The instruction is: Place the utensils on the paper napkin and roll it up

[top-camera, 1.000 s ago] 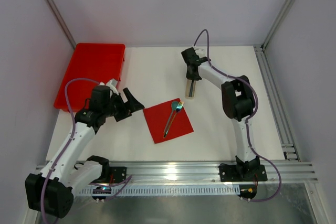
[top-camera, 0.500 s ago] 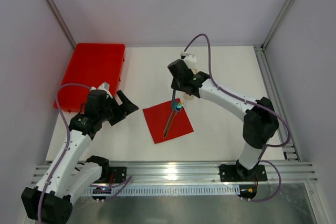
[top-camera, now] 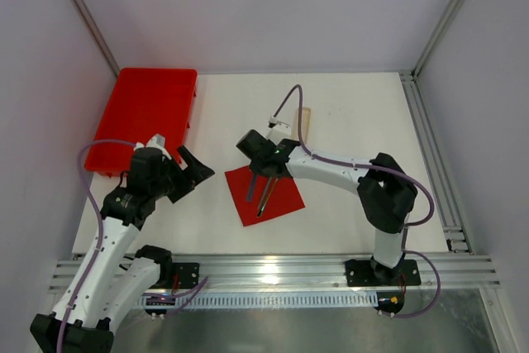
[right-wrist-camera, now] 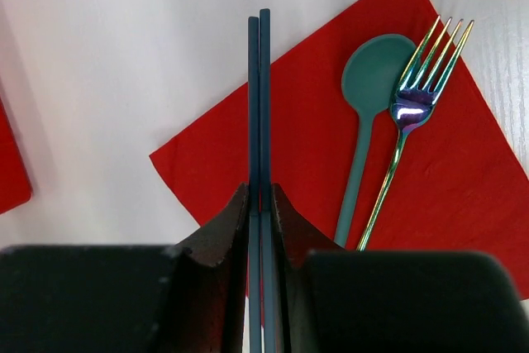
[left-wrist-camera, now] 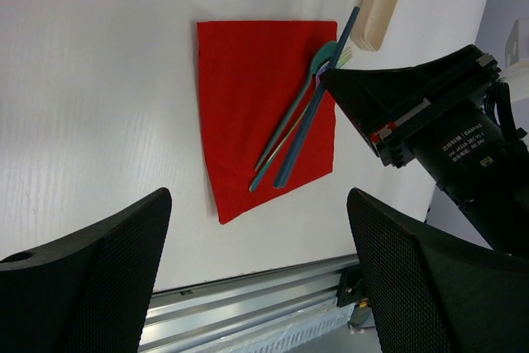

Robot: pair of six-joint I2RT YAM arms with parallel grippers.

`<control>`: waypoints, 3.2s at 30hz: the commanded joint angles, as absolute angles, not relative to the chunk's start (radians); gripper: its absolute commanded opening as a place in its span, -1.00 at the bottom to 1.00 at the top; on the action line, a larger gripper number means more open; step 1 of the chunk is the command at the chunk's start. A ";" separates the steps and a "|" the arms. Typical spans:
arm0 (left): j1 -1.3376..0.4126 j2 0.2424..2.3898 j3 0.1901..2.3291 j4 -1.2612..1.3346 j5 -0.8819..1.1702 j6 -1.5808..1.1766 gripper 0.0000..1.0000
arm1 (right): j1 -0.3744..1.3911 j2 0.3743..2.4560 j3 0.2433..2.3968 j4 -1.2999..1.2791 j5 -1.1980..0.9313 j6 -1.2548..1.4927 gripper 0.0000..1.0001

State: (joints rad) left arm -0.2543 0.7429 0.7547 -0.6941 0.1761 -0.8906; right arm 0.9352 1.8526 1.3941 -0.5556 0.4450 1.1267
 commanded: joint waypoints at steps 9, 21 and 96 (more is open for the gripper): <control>-0.256 0.732 0.753 -0.700 0.196 -0.896 0.76 | 0.942 1.943 1.425 -0.592 0.532 1.267 -0.93; -0.256 0.742 0.750 -0.693 0.209 -0.894 0.76 | 0.942 1.991 1.457 -0.630 0.560 1.270 -0.93; -0.586 0.926 0.431 -0.350 0.170 -1.308 0.44 | 0.773 1.557 0.827 0.256 0.371 0.492 -0.05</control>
State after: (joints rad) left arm -0.5636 0.9085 0.4328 -0.4534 0.2222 -1.2175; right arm 0.7586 1.5887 0.8188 0.0761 0.4686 0.5346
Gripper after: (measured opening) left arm 0.723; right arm 0.475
